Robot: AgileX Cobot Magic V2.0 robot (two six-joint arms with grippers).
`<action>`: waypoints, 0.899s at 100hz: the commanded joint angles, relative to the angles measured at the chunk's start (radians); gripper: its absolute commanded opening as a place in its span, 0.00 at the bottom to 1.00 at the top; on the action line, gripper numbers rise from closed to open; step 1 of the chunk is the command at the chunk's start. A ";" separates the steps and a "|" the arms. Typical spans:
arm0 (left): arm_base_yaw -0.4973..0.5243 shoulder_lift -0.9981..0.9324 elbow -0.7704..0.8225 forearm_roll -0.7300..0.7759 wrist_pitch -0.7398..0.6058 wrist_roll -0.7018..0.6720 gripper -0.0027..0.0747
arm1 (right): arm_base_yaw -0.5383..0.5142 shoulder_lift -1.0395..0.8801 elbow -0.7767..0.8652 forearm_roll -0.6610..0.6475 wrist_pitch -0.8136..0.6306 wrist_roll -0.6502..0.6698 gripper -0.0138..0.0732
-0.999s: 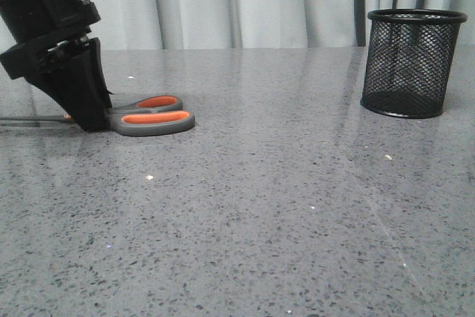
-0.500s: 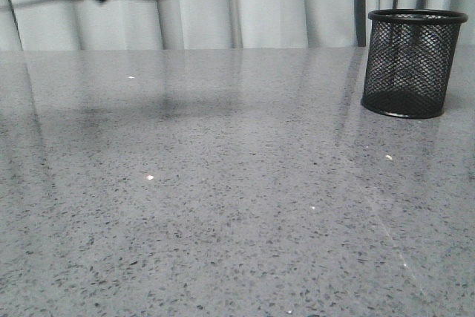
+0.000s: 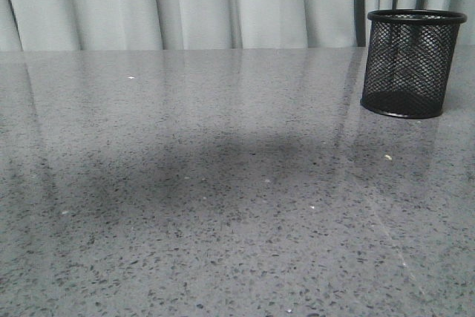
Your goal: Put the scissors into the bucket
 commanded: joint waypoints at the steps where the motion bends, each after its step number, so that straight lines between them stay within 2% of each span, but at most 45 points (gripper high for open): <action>1: -0.062 -0.031 -0.026 -0.017 -0.092 -0.004 0.02 | 0.001 0.048 -0.069 0.057 -0.044 -0.032 0.81; 18: -0.164 -0.031 -0.026 0.034 -0.149 -0.004 0.02 | 0.001 0.120 -0.113 0.057 -0.023 -0.036 0.81; 32: -0.209 -0.031 -0.026 0.061 -0.200 -0.004 0.02 | 0.001 0.169 -0.124 0.068 -0.016 -0.036 0.81; 47: -0.213 -0.023 -0.026 0.061 -0.207 -0.004 0.02 | 0.001 0.213 -0.123 0.139 0.010 -0.055 0.81; 73: -0.213 -0.023 -0.026 0.061 -0.218 -0.004 0.02 | 0.003 0.323 -0.123 0.156 0.014 -0.070 0.81; 90: -0.213 -0.023 -0.026 0.061 -0.238 -0.004 0.02 | 0.055 0.412 -0.123 0.208 0.044 -0.097 0.81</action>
